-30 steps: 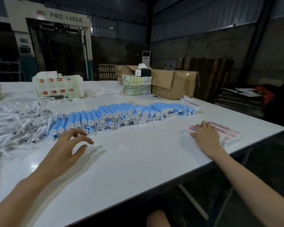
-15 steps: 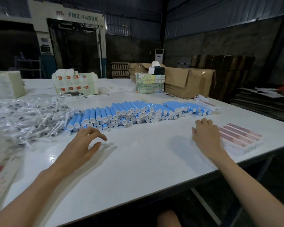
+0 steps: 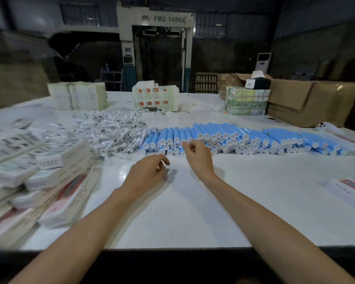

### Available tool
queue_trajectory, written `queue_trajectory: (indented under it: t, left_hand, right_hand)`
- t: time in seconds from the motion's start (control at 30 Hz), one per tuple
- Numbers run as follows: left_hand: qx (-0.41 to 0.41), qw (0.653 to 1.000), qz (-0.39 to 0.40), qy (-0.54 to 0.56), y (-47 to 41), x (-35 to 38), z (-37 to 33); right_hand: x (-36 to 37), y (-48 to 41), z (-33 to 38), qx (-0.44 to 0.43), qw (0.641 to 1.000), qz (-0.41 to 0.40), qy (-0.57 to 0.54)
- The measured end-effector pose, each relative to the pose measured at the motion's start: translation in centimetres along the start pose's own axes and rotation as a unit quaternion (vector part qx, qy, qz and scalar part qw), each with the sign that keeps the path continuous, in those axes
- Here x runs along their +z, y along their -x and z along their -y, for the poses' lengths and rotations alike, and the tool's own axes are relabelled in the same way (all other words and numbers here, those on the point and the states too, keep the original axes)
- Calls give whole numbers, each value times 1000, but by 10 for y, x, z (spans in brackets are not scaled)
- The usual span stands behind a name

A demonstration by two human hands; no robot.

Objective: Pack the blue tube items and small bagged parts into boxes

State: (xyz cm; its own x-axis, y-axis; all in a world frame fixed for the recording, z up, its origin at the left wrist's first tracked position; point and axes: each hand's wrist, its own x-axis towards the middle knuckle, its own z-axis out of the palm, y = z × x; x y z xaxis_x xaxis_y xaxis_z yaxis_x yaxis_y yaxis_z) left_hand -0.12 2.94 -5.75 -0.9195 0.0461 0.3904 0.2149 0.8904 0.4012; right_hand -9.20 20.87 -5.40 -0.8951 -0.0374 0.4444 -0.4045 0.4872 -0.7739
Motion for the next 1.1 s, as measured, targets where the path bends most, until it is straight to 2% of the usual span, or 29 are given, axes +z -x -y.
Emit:
queue_trajectory:
  t: [0.13,0.27,0.4,0.53,0.63,0.77,0.83,1.0,1.1]
  left_hand:
    - [-26,999,16,-45,2,-7,-2]
    - [-61,991,32,-116,2,-22,3]
    - [-126,978,-9,-165,4,-50,10]
    - [-177,924,-91,-326,12,-85,29]
    - [-232,898,-116,-356,13,-112,45]
    - [-318,863,-37,-390,18,-133,64]
    - [-321,850,-13,-418,19,-134,68]
    - [-322,850,-19,-417,16,-135,67]
    - [-288,888,-55,-353,16,-140,56]
  right_hand:
    - [20,5,-18,5,998,57,-1]
    - [19,1,-26,16,998,58,-35]
    - [22,1,-28,12,995,68,-68]
    - [23,1,-29,6,992,85,-96]
    - [22,0,-28,-1,990,92,-103]
    - [22,1,-27,-11,990,97,-105]
    - [21,2,-27,-12,990,97,-103]
    - [19,5,-24,-14,990,100,-98]
    - [18,7,-21,-21,991,96,-92]
